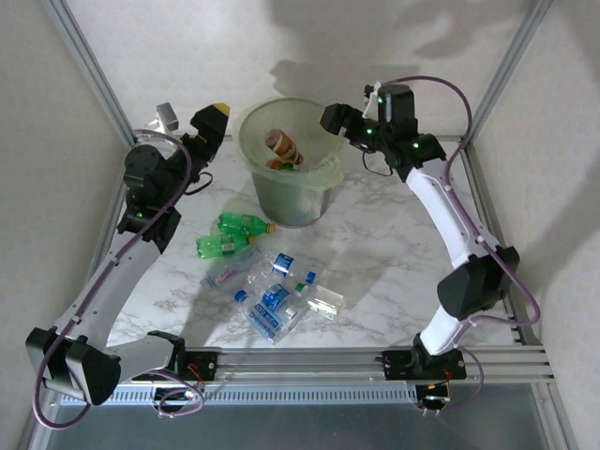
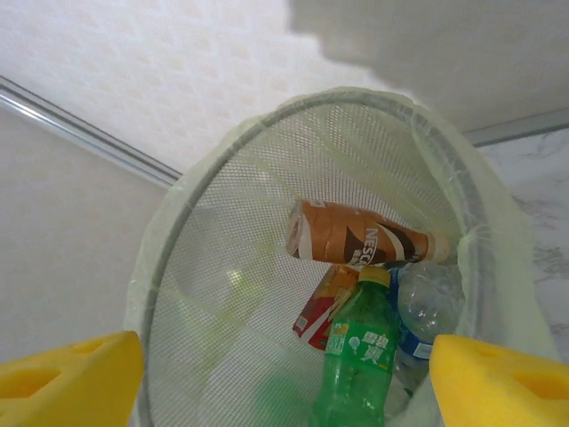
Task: Put the plastic bottles in the bin
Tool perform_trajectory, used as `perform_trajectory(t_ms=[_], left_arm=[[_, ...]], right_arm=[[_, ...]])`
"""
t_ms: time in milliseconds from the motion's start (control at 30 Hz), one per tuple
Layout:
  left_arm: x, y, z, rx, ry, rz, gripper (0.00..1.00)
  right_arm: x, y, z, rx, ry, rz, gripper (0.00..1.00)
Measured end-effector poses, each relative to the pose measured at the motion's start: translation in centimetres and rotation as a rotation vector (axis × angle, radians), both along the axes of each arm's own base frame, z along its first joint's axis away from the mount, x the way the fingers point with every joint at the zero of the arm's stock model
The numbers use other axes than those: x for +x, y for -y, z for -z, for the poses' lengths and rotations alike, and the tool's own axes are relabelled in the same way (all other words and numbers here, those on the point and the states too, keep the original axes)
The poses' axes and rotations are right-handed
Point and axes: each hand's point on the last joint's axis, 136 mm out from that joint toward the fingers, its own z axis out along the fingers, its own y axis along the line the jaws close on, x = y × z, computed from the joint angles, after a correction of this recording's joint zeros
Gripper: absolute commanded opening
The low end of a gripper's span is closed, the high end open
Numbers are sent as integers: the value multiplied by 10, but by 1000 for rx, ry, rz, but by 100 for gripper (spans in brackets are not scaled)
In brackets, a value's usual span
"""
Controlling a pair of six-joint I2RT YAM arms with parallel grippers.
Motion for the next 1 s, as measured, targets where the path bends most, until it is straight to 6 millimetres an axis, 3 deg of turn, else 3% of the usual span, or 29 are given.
perform_trajectory(t_ms=[167, 300, 400, 567, 667, 800, 1000], left_arm=[[0, 0, 0, 0, -1, 0, 97], [1, 0, 2, -2, -5, 2, 95], [3, 2, 7, -6, -15, 11, 94], [6, 6, 13, -5, -28, 24, 93], [6, 6, 13, -5, -27, 24, 93], [6, 6, 14, -6, -24, 24, 93], [7, 6, 20, -10, -38, 26, 93]], right_arm=[[-68, 1, -27, -51, 118, -42, 90], [-121, -4, -14, -92, 148, -108, 92], [-146, -6, 28, -153, 98, -143, 92], [-191, -21, 131, -310, -88, -265, 91], [-223, -24, 177, -396, -182, -346, 94], [-250, -20, 211, -481, -253, -404, 97], [-265, -22, 239, -590, -298, -442, 98]])
